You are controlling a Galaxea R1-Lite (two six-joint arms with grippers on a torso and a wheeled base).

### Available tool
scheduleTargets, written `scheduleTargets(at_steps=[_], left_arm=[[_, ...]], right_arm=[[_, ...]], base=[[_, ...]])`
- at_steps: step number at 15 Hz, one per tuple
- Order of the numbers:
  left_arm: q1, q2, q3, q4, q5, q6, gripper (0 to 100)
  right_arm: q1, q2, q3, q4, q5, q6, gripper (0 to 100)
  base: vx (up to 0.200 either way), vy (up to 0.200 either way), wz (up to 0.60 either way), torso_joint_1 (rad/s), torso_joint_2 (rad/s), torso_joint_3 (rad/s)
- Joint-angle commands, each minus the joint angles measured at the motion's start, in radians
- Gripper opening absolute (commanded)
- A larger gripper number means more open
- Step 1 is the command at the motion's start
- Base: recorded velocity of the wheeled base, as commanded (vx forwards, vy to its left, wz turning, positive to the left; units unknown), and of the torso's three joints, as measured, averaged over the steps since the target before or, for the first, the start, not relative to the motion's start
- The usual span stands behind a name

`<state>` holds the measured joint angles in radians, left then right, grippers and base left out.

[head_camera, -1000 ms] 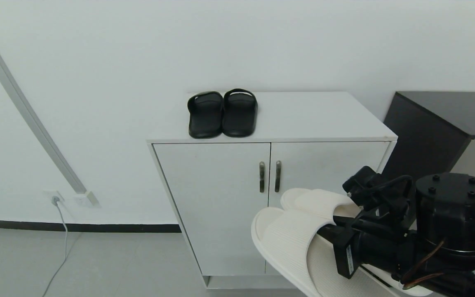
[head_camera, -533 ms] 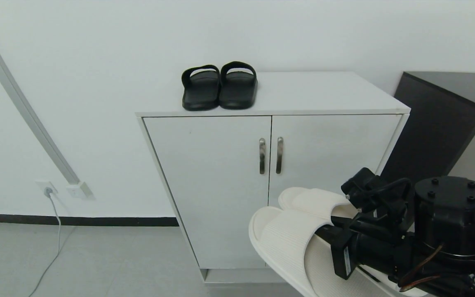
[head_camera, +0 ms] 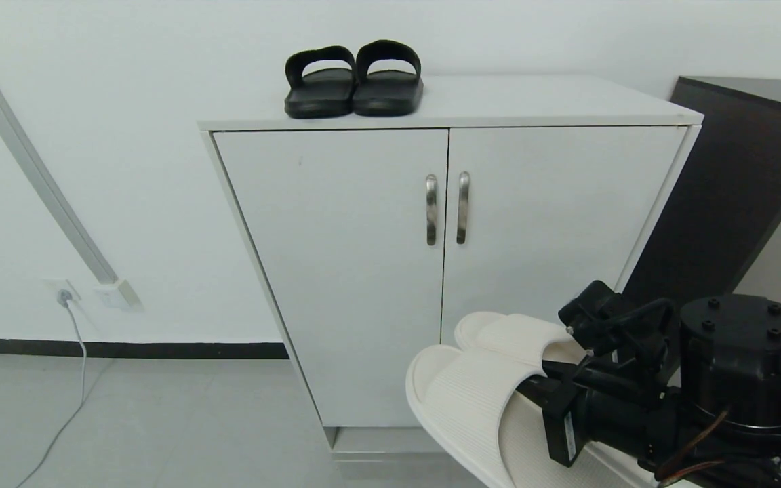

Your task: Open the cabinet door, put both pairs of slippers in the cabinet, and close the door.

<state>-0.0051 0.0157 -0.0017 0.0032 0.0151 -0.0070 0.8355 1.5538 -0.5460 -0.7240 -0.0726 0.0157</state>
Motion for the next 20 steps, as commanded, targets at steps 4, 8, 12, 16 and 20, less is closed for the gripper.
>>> scheduleTargets(at_steps=[4, 8, 12, 16, 20], left_arm=[[-0.006, 0.053, -0.116, -0.003, 0.006, -0.053, 100], [-0.027, 0.271, -0.247, -0.025, -0.055, -0.131, 100], [-0.032, 0.403, -0.274, -0.084, -0.254, -0.122, 100], [-0.05, 0.581, -0.342, -0.149, -0.42, -0.1, 100], [-0.142, 0.803, -0.442, -0.301, -0.454, -0.102, 100]], right_arm=[[0.002, -0.005, 0.003, -0.005, 0.0, 0.0, 0], [0.002, -0.003, 0.003, -0.005, 0.002, 0.003, 0], [0.0, -0.001, 0.014, -0.005, 0.004, 0.003, 0], [0.004, -0.005, 0.021, -0.008, 0.005, 0.0, 0], [0.002, 0.003, 0.046, -0.063, 0.034, 0.0, 0]], base=[[0.0, 0.0, 0.0, -0.036, 0.44, 0.392], [0.0, 0.0, 0.0, -0.001, 0.12, 0.118], [0.0, 0.0, 0.0, 0.0, 0.0, 0.0], [0.0, 0.0, 0.0, 0.0, 0.0, 0.0], [0.0, 0.0, 0.0, 0.0, 0.0, 0.0]])
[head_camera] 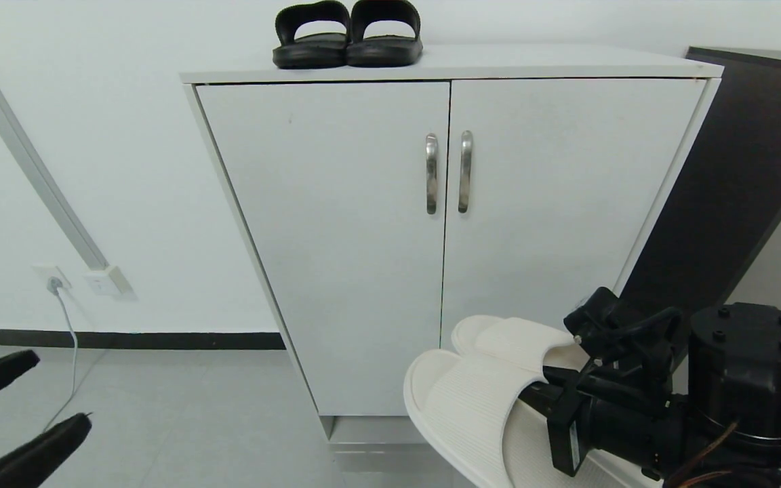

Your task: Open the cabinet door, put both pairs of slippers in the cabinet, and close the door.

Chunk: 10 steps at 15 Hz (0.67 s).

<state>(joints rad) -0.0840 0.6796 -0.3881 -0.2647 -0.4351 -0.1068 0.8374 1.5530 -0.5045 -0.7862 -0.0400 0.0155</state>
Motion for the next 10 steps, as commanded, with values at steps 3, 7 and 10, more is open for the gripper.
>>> scheduleTargets(at_steps=[3, 7, 10], left_arm=[[-0.247, 0.316, -0.117, -0.13, 0.009, -0.002, 100], [-0.445, 0.62, -0.256, -0.357, 0.171, -0.031, 100], [-0.542, 0.807, -0.442, -0.381, 0.216, -0.034, 100]], right_arm=[[0.002, 0.004, 0.003, -0.008, 0.002, 0.0, 0], [-0.006, 0.025, -0.005, -0.008, -0.001, 0.006, 0], [-0.02, 0.047, -0.006, -0.025, -0.003, 0.006, 0]], base=[[0.0, 0.0, 0.0, 0.0, 0.0, 0.0], [0.0, 0.0, 0.0, 0.0, 0.0, 0.0], [0.0, 0.0, 0.0, 0.0, 0.0, 0.0]])
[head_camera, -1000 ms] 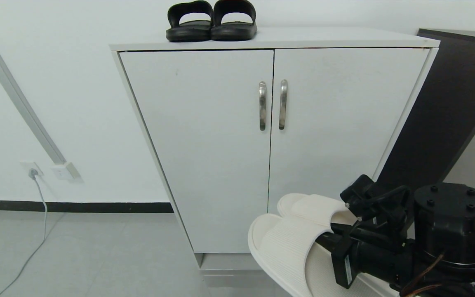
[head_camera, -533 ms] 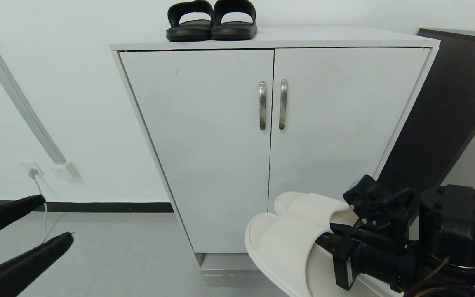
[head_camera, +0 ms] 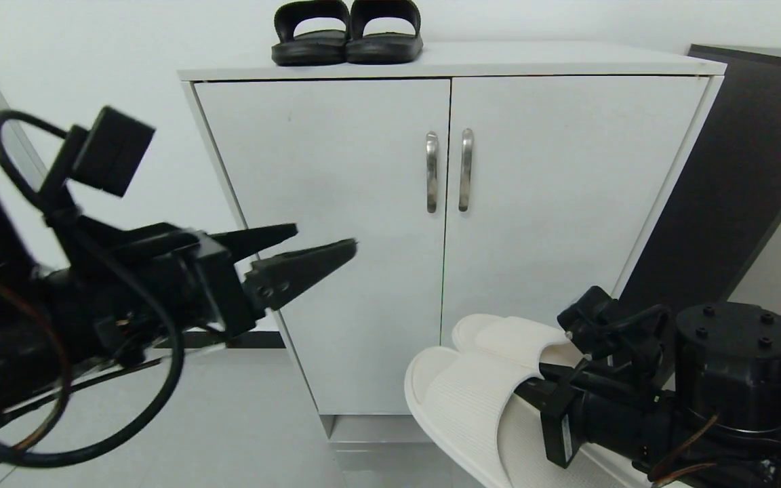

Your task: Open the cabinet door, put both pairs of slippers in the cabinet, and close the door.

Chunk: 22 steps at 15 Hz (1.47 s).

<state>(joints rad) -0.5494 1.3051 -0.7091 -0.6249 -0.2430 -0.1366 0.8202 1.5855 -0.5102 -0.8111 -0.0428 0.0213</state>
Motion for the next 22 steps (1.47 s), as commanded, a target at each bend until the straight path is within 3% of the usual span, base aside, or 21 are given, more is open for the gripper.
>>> scheduleTargets(at_steps=[1, 4, 6, 9, 10, 12, 13, 15, 18, 22], left_arm=[[-0.086, 0.209, -0.15, -0.022, 0.024, -0.003, 100], [-0.133, 0.324, -0.299, -0.012, -0.002, -0.008, 100], [-0.141, 0.368, -0.363, 0.001, -0.05, -0.008, 100], [-0.132, 0.48, -0.538, 0.085, -0.157, -0.012, 100], [-0.123, 0.493, -0.581, 0.114, -0.177, -0.031, 100], [-0.104, 0.507, -0.678, 0.182, -0.299, -0.129, 100], [-0.098, 0.525, -0.714, 0.188, -0.318, -0.149, 100], [-0.096, 0.549, -0.75, 0.188, -0.295, -0.149, 100], [-0.113, 0.556, -0.767, 0.189, -0.188, -0.132, 100], [-0.092, 0.595, -0.846, 0.243, -0.116, -0.13, 100]], right_arm=[[-0.006, 0.017, 0.001, -0.007, -0.002, 0.0, 0], [-0.012, 0.024, 0.002, -0.02, 0.001, 0.002, 0], [-0.013, 0.025, 0.002, -0.02, 0.003, 0.002, 0], [-0.013, 0.036, 0.006, -0.02, 0.003, 0.002, 0], [-0.013, 0.039, 0.007, -0.02, 0.003, 0.002, 0], [-0.013, 0.044, 0.006, -0.02, 0.004, 0.002, 0], [-0.013, 0.045, 0.007, -0.02, 0.003, 0.002, 0], [-0.012, 0.045, 0.007, -0.02, 0.003, 0.002, 0], [-0.012, 0.06, 0.006, -0.022, 0.004, 0.0, 0], [-0.012, 0.06, 0.007, -0.025, 0.004, -0.001, 0]], base=[[0.0, 0.0, 0.0, 0.0, 0.0, 0.0], [0.0, 0.0, 0.0, 0.0, 0.0, 0.0], [0.0, 0.0, 0.0, 0.0, 0.0, 0.0], [0.0, 0.0, 0.0, 0.0, 0.0, 0.0], [0.0, 0.0, 0.0, 0.0, 0.0, 0.0], [0.0, 0.0, 0.0, 0.0, 0.0, 0.0], [0.0, 0.0, 0.0, 0.0, 0.0, 0.0], [0.0, 0.0, 0.0, 0.0, 0.0, 0.0], [0.0, 0.0, 0.0, 0.0, 0.0, 0.0], [0.0, 0.0, 0.0, 0.0, 0.0, 0.0]])
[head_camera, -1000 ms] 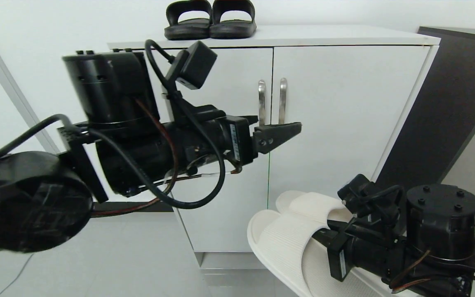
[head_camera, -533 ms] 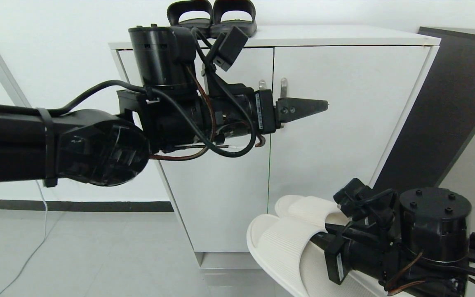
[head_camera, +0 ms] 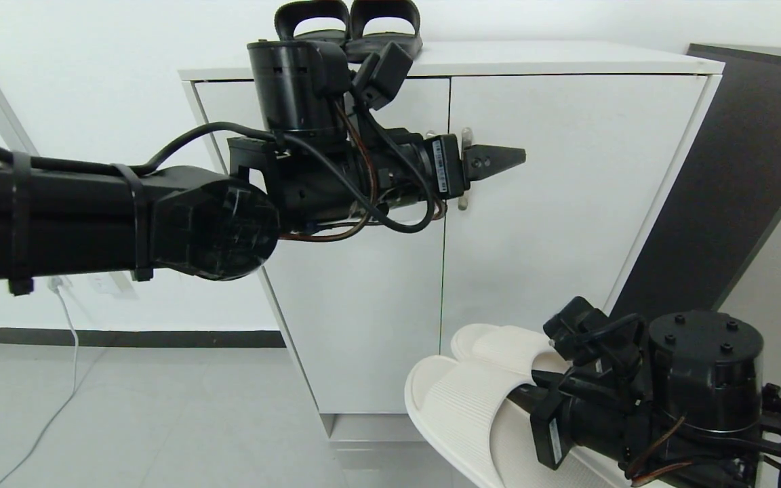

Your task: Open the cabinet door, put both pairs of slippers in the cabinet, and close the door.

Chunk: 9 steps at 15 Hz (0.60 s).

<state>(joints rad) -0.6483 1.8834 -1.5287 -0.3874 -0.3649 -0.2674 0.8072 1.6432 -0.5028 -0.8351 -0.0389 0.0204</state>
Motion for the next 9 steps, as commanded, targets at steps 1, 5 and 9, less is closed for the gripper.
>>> scheduleTargets(at_steps=[1, 5, 9], left_arm=[[0.009, 0.033, -0.048, 0.007, 0.02, 0.001, 100], [0.015, 0.086, -0.11, 0.041, 0.064, 0.001, 100], [0.016, 0.128, -0.146, 0.045, 0.072, -0.001, 100]], right_arm=[[0.001, 0.004, 0.001, -0.001, 0.001, -0.002, 0], [0.001, 0.001, 0.006, -0.001, -0.001, -0.005, 0], [0.001, 0.0, 0.007, -0.001, 0.001, -0.005, 0]], base=[[0.0, 0.0, 0.0, 0.0, 0.0, 0.0], [0.0, 0.0, 0.0, 0.0, 0.0, 0.0], [0.0, 0.0, 0.0, 0.0, 0.0, 0.0]])
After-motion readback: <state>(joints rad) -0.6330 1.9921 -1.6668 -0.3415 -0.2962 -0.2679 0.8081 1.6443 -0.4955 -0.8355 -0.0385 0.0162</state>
